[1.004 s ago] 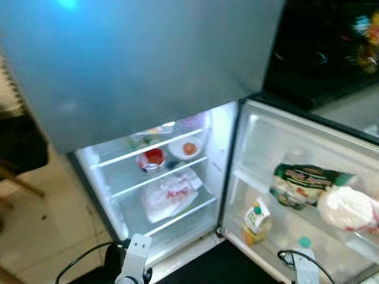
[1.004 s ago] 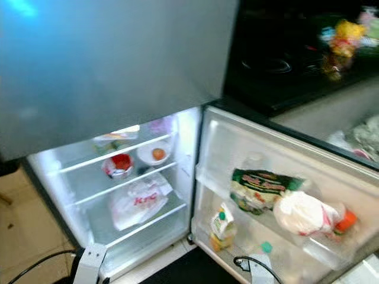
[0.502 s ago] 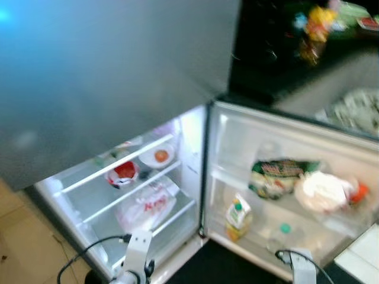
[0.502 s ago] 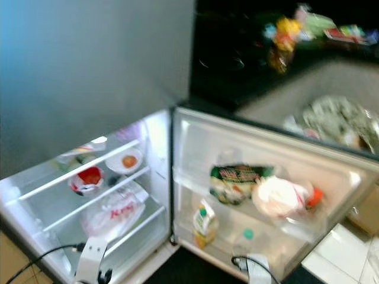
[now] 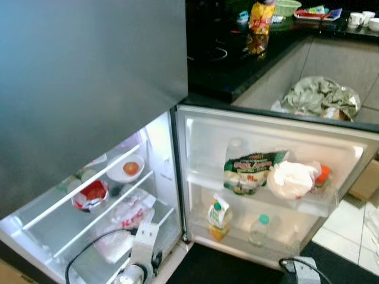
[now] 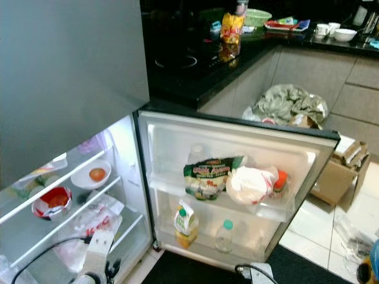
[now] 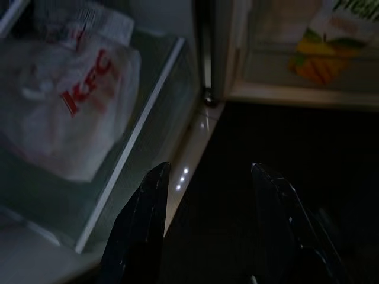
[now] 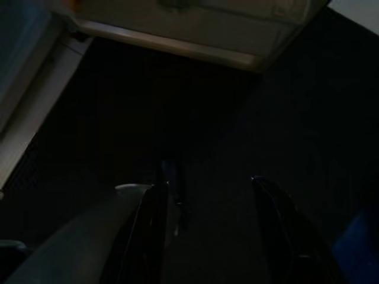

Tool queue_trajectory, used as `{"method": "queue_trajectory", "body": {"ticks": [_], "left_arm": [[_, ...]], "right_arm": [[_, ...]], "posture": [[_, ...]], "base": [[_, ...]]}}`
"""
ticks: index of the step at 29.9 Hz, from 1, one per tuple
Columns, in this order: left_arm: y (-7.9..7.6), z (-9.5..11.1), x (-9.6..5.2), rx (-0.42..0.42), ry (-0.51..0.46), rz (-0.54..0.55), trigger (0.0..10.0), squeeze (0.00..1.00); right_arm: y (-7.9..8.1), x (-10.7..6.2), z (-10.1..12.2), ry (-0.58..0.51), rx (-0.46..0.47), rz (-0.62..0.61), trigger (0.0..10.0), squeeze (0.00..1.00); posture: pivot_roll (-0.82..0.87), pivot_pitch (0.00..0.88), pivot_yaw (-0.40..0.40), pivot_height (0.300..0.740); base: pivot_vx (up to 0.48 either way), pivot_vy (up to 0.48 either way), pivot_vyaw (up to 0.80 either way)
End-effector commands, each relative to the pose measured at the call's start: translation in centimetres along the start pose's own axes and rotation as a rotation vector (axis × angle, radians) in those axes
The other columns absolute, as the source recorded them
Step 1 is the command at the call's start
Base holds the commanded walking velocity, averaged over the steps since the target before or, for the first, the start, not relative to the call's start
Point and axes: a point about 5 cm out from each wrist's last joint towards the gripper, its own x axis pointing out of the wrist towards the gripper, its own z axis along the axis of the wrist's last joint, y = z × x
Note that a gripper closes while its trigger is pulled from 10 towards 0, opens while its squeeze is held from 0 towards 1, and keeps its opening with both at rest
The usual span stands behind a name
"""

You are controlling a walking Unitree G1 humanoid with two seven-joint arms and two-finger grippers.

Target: Restocking fridge

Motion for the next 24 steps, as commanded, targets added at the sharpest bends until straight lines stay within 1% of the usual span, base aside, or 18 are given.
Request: {"method": "queue_trajectory", "body": {"ticks": [1,12,15,24], "left_arm": [[-0.37,-0.41,-0.08,-0.010,0.017,-0.013,10.0,0.00],[-0.49,-0.16,-0.02,-0.020,0.009,-0.015,10.0,0.00],[-0.55,-0.27,-0.02,-0.026,0.016,-0.014,10.0,0.00],[-0.58,-0.75,-0.12,-0.035,0.035,-0.013,10.0,0.00]], "right_arm": [[-0.03,0.01,0.32,-0.015,0.015,-0.002,10.0,0.00],[-0.31,-0.03,0.09,-0.008,0.012,-0.011,10.0,0.00],[-0.20,0.01,0.59,-0.018,0.006,-0.007,10.0,0.00],[-0.17,0.03,0.90,-0.024,-0.006,-0.006,10.0,0.00]], "posture": [[-0.04,0.000,0.048,0.740],[-0.05,0.000,0.049,0.740],[-0.05,0.000,0.046,0.740],[-0.06,0.000,0.044,0.740]], "base": [[0.000,0.000,0.00],[0.000,-0.384,0.00],[0.000,-0.480,0.00],[0.000,-0.415,0.00]]}}
